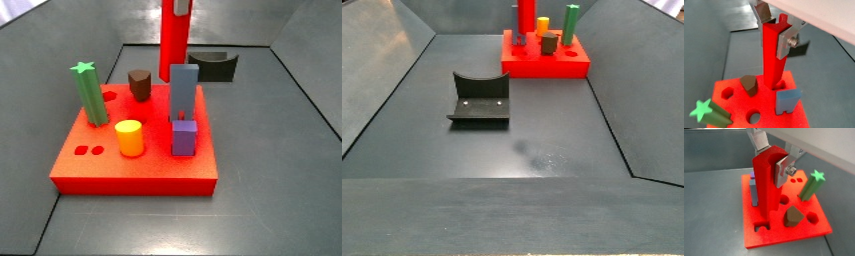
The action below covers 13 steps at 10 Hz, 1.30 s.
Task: Pick up the arch object. Move up. Move to above the board. Insert the arch object.
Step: Insert the arch object.
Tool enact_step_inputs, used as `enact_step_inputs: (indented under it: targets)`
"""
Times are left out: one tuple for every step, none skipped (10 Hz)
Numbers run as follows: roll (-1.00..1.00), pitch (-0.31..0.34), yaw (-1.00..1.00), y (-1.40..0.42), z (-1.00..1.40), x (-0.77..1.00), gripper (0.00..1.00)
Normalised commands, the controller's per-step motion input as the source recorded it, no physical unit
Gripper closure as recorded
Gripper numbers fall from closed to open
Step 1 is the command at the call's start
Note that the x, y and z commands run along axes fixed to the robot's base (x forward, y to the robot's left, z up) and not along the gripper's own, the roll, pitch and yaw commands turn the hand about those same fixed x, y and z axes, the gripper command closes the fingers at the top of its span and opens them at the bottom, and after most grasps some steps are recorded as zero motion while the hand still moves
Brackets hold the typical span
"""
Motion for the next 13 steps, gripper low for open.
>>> enact_step_inputs:
  targets:
    - [0.0,-0.007,-1.0,0.0,-0.34,0.0,1.0]
    - [0.0,-0.006,-1.0,0.0,-0.34,0.0,1.0]
    - [0.0,-0.009,-1.0,0.0,-0.33,0.0,1.0]
    - [0.0,-0.016,-1.0,0.0,-0.32,0.0,1.0]
    - [0.0,-0.03,-1.0,0.0,-0.3,0.0,1.0]
    - [0.0,-0.041,-1.0,0.0,-0.28,0.0,1.0]
    - [0.0,-0.06,-1.0,0.0,-0.25,0.0,1.0]
    - [0.0,-0.051,-0.95,0.06,-0.11,0.1,1.0]
    - [-0.03,0.024,-0.52,0.33,0.0,0.17,1.0]
    - [0.0,0.033,0.0,0.02,0.0,-0.01,1.0]
    - [0.0,0.0,0.01,0.1,-0.07,0.04,1.0]
    - [0.0,-0.016,0.0,0.03,-0.19,0.21,1.0]
    - [-0.05,0.0,0.04,0.0,-0.26,0.38,1.0]
